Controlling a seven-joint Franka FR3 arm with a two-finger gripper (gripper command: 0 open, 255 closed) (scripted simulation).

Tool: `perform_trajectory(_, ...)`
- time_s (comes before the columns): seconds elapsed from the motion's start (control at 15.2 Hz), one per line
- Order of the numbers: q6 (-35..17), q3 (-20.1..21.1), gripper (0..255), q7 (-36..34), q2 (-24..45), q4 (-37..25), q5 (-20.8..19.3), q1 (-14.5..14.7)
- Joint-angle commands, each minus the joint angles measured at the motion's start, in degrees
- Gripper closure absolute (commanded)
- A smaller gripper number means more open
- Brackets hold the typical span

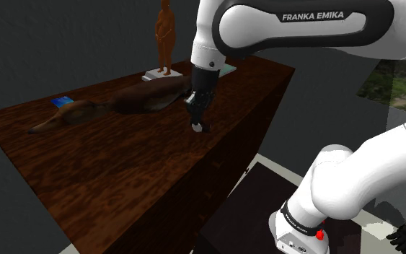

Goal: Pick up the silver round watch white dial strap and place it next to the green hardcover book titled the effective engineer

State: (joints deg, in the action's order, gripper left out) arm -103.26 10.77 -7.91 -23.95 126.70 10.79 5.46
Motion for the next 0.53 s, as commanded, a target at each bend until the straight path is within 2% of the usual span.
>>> perform_trajectory(0.0, 1.6, -0.1, 255, -0.2, 0.1, -1.7, -0.1, 0.0)
perform_trajectory(0.46, 6.9, -0.4, 255, -0.8, 0.4, -7.3, -0.5, -0.2)
